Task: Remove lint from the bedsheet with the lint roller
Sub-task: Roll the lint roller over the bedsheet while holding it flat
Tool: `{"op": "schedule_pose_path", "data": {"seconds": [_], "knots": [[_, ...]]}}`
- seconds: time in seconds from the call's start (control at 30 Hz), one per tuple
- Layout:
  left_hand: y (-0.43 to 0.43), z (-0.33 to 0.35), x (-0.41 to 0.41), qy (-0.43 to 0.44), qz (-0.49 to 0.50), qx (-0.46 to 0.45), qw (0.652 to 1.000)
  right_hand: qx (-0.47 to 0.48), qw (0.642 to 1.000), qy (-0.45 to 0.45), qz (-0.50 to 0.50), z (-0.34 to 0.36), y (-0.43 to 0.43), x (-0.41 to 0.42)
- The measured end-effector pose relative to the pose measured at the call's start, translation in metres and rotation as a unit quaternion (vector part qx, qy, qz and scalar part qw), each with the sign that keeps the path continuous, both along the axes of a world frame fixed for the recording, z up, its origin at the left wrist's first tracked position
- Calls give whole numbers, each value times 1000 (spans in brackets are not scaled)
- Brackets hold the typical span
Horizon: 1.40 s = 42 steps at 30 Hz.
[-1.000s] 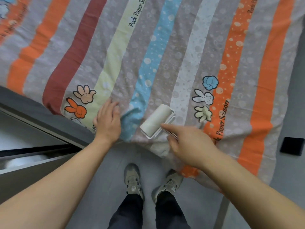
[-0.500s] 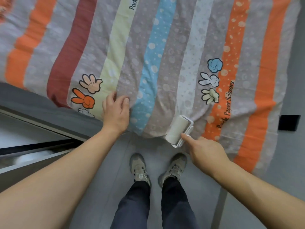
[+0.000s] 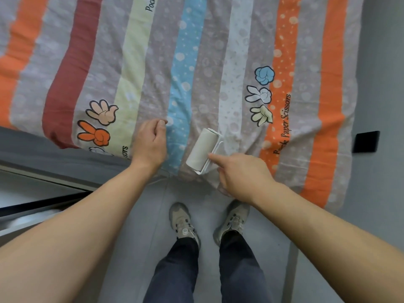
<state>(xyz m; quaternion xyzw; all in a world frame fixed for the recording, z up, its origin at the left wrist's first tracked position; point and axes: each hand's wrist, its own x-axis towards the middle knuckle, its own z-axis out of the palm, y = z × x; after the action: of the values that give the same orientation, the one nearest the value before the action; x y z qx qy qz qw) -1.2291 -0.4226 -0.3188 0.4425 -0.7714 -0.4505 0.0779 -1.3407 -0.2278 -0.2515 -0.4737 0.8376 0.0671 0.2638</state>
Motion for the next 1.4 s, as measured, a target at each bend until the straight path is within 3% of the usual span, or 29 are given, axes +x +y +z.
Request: {"op": "schedule_pose_path", "data": {"seconds": [0.2, 0.37, 0.5, 0.7, 0.87, 1.07, 1.4], "knots": [[21, -1, -11, -50, -42, -9, 998, 27, 999, -14, -9, -22, 48, -23], [52, -4, -45, -65, -1, 26, 998, 126, 990, -4, -63, -12, 143, -47], [78, -6, -74, -59, 11, 32, 998, 143, 987, -28, -62, 8, 181, -63], [98, 10, -105, -25, -6, -27, 999, -11, 981, -157, -114, 69, 145, -117], [97, 8, -124, -9, 12, -22, 1000, -114, 973, -127, -158, 24, 72, -185], [118, -7, -142, -33, -41, 14, 999, -63, 985, -98, -124, -34, 42, -221], [157, -12, -175, -113, -182, -18, 977, 53, 984, -104, -135, 9, 170, -198]]}}
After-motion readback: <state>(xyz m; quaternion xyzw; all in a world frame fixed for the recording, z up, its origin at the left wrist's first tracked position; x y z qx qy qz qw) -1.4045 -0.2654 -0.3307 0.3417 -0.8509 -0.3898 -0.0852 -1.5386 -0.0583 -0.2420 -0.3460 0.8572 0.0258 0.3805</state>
